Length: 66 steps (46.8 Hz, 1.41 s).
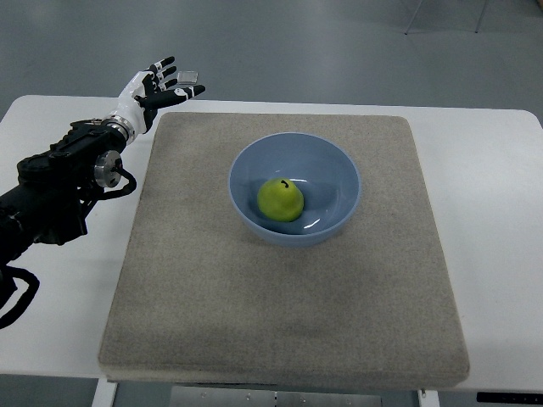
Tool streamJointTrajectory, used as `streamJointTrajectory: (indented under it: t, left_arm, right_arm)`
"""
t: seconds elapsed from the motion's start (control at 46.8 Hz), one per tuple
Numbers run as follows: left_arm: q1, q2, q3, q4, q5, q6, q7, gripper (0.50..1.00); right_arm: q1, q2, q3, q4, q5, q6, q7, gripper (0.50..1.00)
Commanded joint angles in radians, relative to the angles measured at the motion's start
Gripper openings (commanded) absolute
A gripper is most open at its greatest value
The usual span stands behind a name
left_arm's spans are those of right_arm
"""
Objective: Place pear in bowl with left hand
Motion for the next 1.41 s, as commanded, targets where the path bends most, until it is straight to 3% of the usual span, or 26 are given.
streamJointTrajectory:
  t: [0.0, 0.256, 1.388]
  left_arm:
    - [0.008, 0.0, -0.074, -0.002, 0.0, -0.047, -0.017, 0.986]
    - [0.043, 0.0, -0.243, -0.002, -0.055, -0.173, -0.031, 0.992]
    - [0.053, 0.001, -0.284, 0.007, -0.064, -0.168, -0.032, 0.992]
  right_arm:
    - [0.0, 0.0, 0.0, 0.0, 0.0, 0.0, 0.0, 0.924]
    - [0.0, 0.0, 0.0, 0.0, 0.0, 0.0, 0.0, 0.924]
    - [0.0, 0.0, -0.003, 0.0, 0.0, 0.002, 0.0, 0.924]
